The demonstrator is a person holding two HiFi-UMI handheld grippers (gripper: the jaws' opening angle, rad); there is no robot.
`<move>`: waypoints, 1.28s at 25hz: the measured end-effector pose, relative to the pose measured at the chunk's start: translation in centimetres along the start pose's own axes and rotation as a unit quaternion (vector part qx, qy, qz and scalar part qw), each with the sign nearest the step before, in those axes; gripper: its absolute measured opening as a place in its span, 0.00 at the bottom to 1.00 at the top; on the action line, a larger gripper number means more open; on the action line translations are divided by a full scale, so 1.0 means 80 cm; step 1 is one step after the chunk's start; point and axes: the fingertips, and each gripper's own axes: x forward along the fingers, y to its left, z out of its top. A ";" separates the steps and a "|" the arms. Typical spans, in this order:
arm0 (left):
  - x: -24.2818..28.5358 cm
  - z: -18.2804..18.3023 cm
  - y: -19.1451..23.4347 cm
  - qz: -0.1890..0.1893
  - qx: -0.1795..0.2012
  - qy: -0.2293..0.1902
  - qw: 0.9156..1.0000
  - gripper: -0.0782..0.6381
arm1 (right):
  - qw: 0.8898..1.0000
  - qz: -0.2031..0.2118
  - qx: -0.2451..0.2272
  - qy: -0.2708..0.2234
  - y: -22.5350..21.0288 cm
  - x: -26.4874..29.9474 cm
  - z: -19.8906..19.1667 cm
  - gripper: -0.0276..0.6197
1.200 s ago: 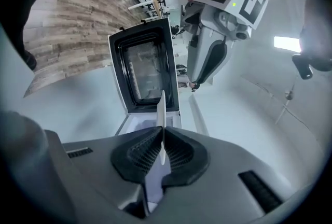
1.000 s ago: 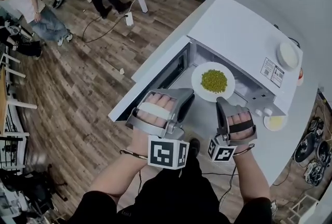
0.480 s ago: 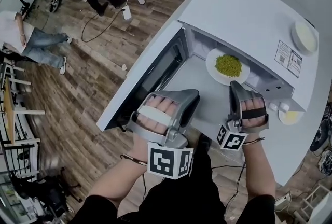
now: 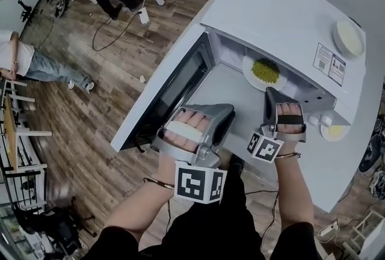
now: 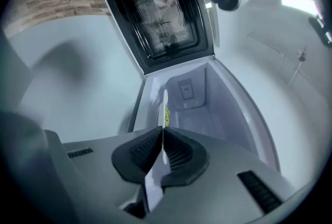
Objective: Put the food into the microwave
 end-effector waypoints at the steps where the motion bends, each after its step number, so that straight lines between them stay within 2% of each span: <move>1: -0.002 0.002 0.001 -0.003 0.000 0.001 1.000 0.21 | 1.000 0.017 0.010 0.009 0.002 0.005 -0.003 0.08; 10: -0.022 0.021 0.015 -0.021 0.004 0.004 1.000 0.21 | 0.994 0.090 0.041 0.053 -0.002 0.037 -0.013 0.08; 19: -0.051 0.015 0.010 -0.049 -0.010 0.021 0.999 0.21 | 0.975 0.180 0.092 0.097 0.015 0.067 -0.018 0.12; 21: -0.064 0.010 -0.001 -0.063 -0.027 0.026 0.997 0.21 | 0.973 0.183 0.107 0.096 0.013 0.073 -0.014 0.12; 24: -0.087 -0.001 -0.012 -0.083 -0.079 0.026 0.993 0.21 | 0.967 0.191 0.139 0.095 0.012 0.081 -0.013 0.12; 26: -0.102 -0.008 -0.014 -0.086 -0.110 0.030 0.990 0.21 | 0.959 0.204 0.174 0.091 0.011 0.085 -0.011 0.13; 28: -0.117 -0.014 -0.015 -0.088 -0.135 0.033 0.986 0.21 | 0.944 0.230 0.219 0.085 0.011 0.085 -0.007 0.15; 32: -0.145 -0.024 -0.015 -0.086 -0.167 0.042 0.981 0.21 | 0.901 0.298 0.305 0.078 0.012 0.078 -0.001 0.28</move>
